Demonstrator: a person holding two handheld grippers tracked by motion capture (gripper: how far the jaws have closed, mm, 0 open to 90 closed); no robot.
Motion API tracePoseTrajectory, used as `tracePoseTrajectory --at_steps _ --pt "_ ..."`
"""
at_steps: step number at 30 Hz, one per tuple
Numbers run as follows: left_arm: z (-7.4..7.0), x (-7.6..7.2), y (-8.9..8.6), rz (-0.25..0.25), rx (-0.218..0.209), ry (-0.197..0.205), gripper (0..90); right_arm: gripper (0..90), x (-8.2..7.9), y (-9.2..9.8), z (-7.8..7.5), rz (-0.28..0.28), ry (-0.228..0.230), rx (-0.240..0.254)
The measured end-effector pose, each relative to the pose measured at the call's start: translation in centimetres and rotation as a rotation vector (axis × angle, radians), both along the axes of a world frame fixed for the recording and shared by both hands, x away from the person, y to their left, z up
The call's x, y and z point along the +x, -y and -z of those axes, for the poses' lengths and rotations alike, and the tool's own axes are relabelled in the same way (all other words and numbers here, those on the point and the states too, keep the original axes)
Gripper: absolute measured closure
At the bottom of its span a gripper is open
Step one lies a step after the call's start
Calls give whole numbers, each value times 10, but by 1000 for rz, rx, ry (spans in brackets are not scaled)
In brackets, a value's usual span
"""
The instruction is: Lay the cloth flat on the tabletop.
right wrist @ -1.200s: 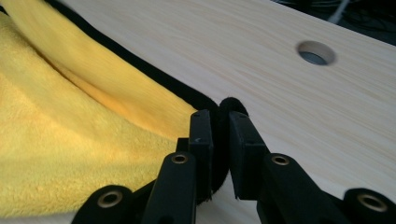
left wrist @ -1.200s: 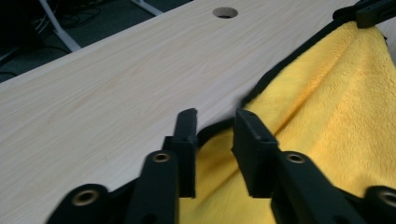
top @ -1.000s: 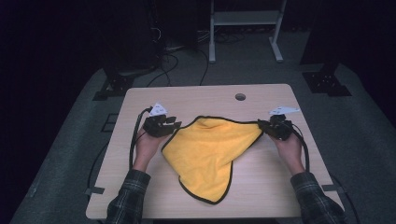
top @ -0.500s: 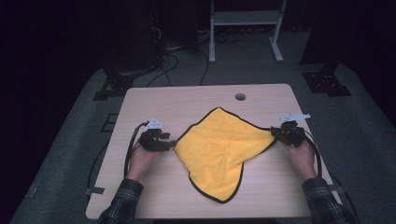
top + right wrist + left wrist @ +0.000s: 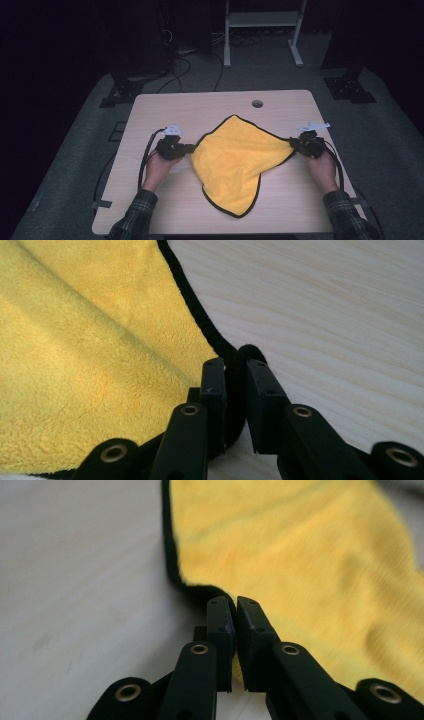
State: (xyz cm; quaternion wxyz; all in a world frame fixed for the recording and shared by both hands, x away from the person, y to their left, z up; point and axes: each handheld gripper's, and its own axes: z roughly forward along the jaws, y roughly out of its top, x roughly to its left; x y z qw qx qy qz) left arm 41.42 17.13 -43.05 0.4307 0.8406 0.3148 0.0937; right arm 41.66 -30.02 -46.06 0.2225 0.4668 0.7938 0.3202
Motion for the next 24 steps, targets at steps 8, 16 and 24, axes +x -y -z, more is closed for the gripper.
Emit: tracePoseTrajectory --at_steps 8,16,24 --pt "-8 13 80 119 -2 41 848 781 1 -1 3 -1 -11 -10" --pt "18 19 148 219 38 5 825 780 2 -2 7 -8 -20 -19" --pt "0 10 112 131 17 60 597 777 2 -1 9 -11 -26 -20"
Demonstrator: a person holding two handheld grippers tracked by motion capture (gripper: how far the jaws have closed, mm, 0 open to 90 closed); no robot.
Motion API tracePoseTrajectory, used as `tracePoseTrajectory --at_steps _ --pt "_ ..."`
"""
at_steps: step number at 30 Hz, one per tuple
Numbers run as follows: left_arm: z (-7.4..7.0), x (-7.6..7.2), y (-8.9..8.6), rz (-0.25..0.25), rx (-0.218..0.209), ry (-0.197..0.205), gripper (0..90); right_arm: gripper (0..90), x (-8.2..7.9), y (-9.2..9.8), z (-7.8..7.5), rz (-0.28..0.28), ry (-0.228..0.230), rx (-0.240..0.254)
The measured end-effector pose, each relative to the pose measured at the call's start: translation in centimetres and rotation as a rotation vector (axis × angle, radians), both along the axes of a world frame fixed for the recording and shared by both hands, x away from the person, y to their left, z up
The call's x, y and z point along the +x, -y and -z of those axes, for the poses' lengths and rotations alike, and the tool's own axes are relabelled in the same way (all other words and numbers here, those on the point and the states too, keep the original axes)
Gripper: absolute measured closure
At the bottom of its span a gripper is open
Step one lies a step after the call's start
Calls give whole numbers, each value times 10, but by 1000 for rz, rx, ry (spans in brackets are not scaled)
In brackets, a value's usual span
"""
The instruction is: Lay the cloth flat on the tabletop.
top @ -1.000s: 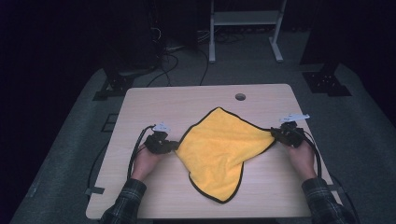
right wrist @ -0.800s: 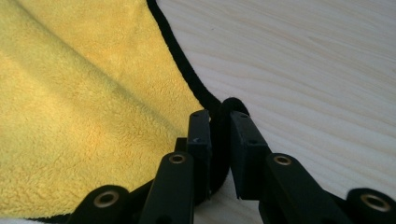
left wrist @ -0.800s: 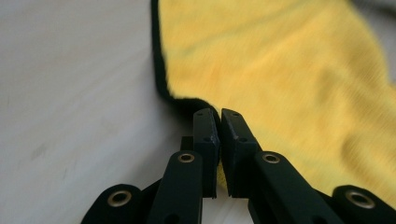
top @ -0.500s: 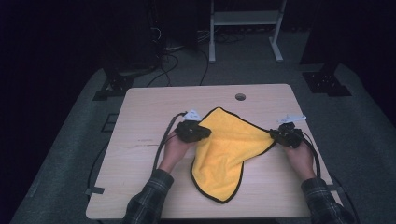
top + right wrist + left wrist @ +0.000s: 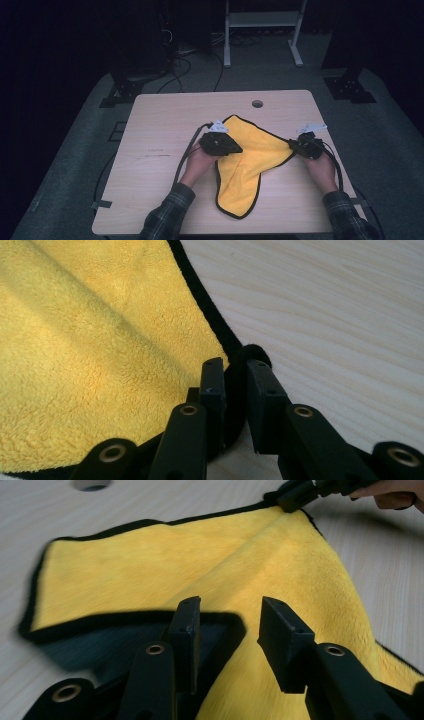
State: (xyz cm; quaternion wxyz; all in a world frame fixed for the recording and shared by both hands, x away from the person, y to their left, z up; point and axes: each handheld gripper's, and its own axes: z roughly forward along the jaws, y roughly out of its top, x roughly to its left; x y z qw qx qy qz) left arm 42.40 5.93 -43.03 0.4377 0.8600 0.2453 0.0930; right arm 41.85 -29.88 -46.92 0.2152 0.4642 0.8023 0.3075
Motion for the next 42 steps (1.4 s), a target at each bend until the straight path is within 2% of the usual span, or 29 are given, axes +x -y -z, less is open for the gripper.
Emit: tracePoseTrajectory --at_steps 3,7,9,10,14,16,17,18,19,22,23,25,29,32,34,35,36,38,42 --pt "0 -7 -24 -41 19 -1 564 769 0 -1 0 3 -2 -3" --pt "15 -12 -42 -65 10 -58 563 764 0 -1 0 4 -6 -4" --pt "21 -13 -42 -57 1 -85 562 762 0 -1 0 4 -7 -8" --pt "21 -13 -42 -57 1 -85 563 762 0 -1 0 4 -7 -8" --pt "27 -13 -35 -44 25 -105 568 752 0 -1 0 2 -8 -5" --pt "31 -13 -31 -43 52 -107 579 724 0 0 -1 4 -5 0" --pt "32 -13 -29 -41 66 -113 640 662 0 1 -3 6 8 6" --pt "34 -13 -28 -38 85 -113 640 662 0 1 -3 6 8 6" --pt "35 -13 -26 -40 98 -108 694 635 -1 1 -6 9 17 15" --pt "32 -13 -29 -39 94 -108 855 543 -1 2 -18 11 52 51" --pt "28 -15 -33 -39 98 -102 864 531 -2 0 -25 -1 83 66" --pt "25 -16 -36 -42 97 -98 865 512 -1 -2 -28 -10 84 73" --pt "15 -21 -54 -66 96 -72 867 490 6 -17 -32 -54 102 89" --pt "10 -25 -72 -104 86 -63 867 458 14 -32 -29 -94 72 87" --pt "8 -27 -88 -132 81 -62 867 450 18 -43 -27 -117 62 100" --pt "7 -28 -95 -144 84 -61 866 453 21 -53 -26 -138 78 101" --pt "7 -29 -103 -156 83 -63 866 453 21 -53 -26 -138 78 101" --pt "7 -33 -119 -185 91 -67 866 440 27 -65 -24 -158 54 102" --pt "9 -36 -144 -238 92 -74 866 438 41 -83 -23 -185 52 89"
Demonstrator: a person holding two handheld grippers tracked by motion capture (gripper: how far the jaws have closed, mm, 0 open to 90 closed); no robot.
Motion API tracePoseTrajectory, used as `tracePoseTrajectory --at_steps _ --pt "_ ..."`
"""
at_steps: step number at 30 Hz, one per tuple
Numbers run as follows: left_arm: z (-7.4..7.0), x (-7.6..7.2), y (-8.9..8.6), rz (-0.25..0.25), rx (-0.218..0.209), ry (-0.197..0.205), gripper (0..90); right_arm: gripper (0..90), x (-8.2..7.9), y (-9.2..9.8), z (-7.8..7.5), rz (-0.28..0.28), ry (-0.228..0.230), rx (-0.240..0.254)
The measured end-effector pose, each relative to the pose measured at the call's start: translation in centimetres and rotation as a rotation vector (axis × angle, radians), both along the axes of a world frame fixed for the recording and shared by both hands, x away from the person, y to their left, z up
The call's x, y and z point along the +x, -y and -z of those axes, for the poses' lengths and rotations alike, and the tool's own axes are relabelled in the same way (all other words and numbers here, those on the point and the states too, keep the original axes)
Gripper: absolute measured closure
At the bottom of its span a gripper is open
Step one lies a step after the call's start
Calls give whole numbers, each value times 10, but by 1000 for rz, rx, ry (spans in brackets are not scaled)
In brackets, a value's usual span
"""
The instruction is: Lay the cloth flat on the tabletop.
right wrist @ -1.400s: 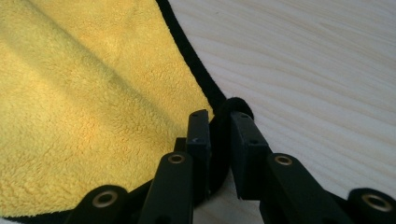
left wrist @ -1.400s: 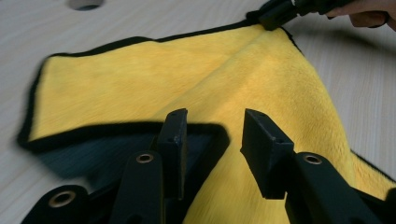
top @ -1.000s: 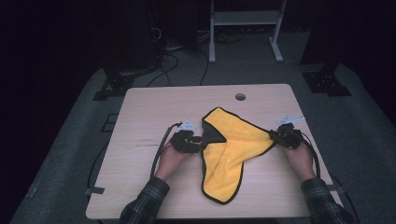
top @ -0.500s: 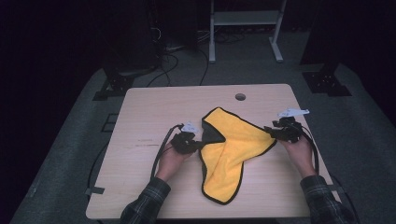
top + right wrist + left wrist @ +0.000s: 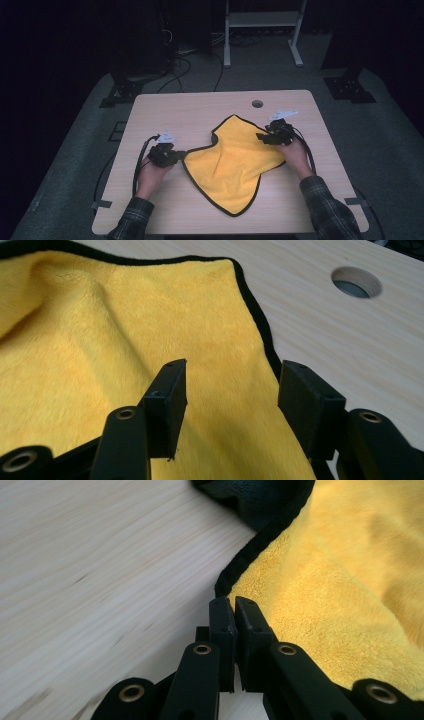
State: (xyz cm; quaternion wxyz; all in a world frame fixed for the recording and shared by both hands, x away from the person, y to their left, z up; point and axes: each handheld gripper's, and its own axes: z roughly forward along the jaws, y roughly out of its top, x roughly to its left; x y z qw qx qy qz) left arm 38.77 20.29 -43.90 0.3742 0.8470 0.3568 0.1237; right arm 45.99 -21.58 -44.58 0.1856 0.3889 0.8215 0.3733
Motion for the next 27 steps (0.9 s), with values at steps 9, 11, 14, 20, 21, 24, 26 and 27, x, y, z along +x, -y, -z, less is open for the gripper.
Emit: tracePoseTrajectory --at_steps 9,11,14,20,21,24,26,27 --pt "15 -2 -13 -41 -14 -23 691 425 55 -46 1 -41 9 -26" --pt "17 -2 -13 -44 -12 -22 668 423 60 -49 1 -43 5 -22" --pt "19 -3 -14 -49 -9 -15 565 410 76 -60 3 -40 -11 -21" --pt "24 -5 -12 -52 -18 -23 463 418 95 -84 12 -31 18 -51" --pt "26 -4 -11 -61 -27 -38 450 418 97 -90 17 -27 24 -61" --pt "28 -3 -11 -72 -23 -47 430 421 99 -94 21 -25 32 -73" --pt "29 -3 -11 -75 -14 -50 425 429 102 -97 25 -16 33 -61" --pt "30 -3 -10 -77 -13 -49 425 428 103 -98 27 -13 26 -58"
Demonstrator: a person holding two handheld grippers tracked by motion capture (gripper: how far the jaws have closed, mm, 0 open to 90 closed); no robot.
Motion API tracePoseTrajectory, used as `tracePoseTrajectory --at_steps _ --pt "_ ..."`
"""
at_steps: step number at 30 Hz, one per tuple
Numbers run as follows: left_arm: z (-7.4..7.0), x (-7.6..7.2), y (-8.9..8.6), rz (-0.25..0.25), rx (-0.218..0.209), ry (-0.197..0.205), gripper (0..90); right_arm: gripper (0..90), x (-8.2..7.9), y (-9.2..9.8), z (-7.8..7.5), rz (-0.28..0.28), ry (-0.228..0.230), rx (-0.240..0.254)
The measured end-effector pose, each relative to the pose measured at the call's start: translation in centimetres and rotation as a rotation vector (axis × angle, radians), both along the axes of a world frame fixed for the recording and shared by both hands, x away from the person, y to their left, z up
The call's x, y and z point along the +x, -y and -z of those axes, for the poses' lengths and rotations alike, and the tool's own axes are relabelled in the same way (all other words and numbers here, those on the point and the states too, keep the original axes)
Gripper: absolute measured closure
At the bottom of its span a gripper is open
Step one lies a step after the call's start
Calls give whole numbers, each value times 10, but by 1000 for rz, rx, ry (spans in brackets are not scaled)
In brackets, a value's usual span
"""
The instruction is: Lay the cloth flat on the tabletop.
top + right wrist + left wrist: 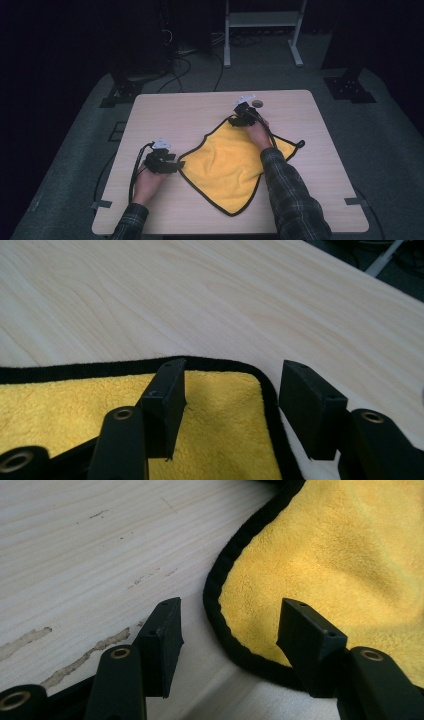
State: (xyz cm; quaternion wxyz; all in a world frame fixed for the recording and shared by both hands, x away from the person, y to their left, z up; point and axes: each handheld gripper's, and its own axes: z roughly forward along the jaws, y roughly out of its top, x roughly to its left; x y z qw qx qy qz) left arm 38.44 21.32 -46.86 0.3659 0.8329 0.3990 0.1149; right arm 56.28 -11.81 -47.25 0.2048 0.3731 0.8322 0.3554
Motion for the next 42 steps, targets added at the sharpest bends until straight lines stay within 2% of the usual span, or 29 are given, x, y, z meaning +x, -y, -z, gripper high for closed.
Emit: tracePoseTrajectory --at_steps 3,4,6,10,13,18,22,24,25,27,33,35,36,37,38,39,42 --pt "1 0 2 5 8 10 426 432 2 -1 5 2 -13 10" --pt "1 0 3 10 12 10 429 437 3 2 6 15 -42 46" --pt "2 -1 6 15 18 17 434 445 4 4 6 15 -44 48" --pt "1 -1 12 23 37 32 499 530 3 8 4 20 -71 61" --pt "0 -1 12 19 58 39 604 616 2 10 3 13 -81 51" --pt "0 2 9 22 34 19 785 807 -3 16 0 -1 -104 37" --pt "0 4 9 35 23 0 837 835 -5 18 -2 -8 -115 20" --pt "0 5 9 39 22 -1 852 844 -9 21 -6 -13 -122 -21" --pt "-1 6 8 39 28 4 852 844 -9 21 -6 -13 -122 -21" --pt "-3 8 6 30 38 14 854 846 -14 27 -9 -12 -109 -20" --pt "-18 14 -6 -15 7 69 857 847 -34 59 -31 -5 -61 16" --pt "-25 15 -7 -13 -6 90 859 847 -43 72 -39 2 -43 48" --pt "-33 15 -4 -12 -20 122 859 847 -52 85 -48 3 -29 72" --pt "-33 15 -4 -12 -20 122 859 847 -52 85 -48 3 -29 72" --pt "-37 15 -3 -7 -24 138 859 847 -64 96 -55 7 -4 100" --pt "-42 15 -2 -4 -29 153 859 847 -64 96 -55 7 -4 100" --pt "-58 16 2 8 -35 203 860 847 -81 110 -69 7 31 137"
